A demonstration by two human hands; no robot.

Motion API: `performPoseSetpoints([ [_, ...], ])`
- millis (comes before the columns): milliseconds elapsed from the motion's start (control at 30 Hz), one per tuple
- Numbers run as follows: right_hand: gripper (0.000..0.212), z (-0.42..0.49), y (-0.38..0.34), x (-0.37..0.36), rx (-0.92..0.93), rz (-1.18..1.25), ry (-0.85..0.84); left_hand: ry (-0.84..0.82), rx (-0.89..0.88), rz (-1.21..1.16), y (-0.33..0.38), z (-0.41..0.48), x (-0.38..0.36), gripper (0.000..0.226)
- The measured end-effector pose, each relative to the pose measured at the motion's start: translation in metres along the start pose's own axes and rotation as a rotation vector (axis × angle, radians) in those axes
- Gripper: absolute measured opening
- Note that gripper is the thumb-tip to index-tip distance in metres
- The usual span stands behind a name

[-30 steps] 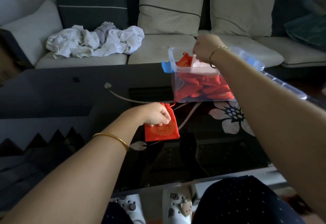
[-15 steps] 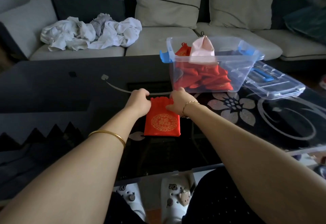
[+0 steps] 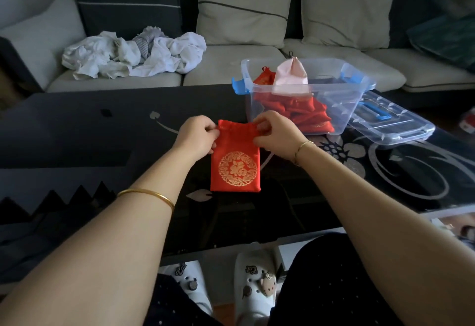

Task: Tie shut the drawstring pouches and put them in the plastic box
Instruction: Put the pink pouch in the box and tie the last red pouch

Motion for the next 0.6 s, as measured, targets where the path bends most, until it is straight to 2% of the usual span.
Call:
performPoseSetpoints([
  [100,0.020,-0.007,0.006,0.013,-0.023,-0.049,0.015,0.029,-0.022,-0.027,0.006,-0.005,0.008,0.021],
  [200,0.010,-0.014,0.009,0.026,-0.028,-0.165,0.065,0.032,-0.034,-0.011,0.013,-0.011,0.012,0.012],
  [300,0.016,-0.016,0.018,0.033,-0.090,-0.242,0.082,0.041,-0.066,0.046,0.019,-0.016,0.016,0.010],
  [433,0.034,-0.022,0.028,0.043,-0.194,-0.277,0.114,0.068,-0.087,0.204,0.021,-0.019,0.026,0.016],
  [500,0.037,-0.024,0.033,0.044,-0.256,-0.121,0.144,0.081,-0.091,0.299,0.019,-0.018,0.030,0.016],
  [600,0.032,-0.028,0.048,0.031,-0.436,0.395,0.172,0.118,-0.076,0.398,0.013,-0.014,0.038,0.021],
])
Point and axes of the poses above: each hand's wrist, its own z-axis towards the middle knuckle, its own x-axis out of the back of the hand, y = z × x, the point moved 10 cm from there along z, towards the middle knuckle, and after that the axes turned 3 degrees about x, right-handed, at the moved point
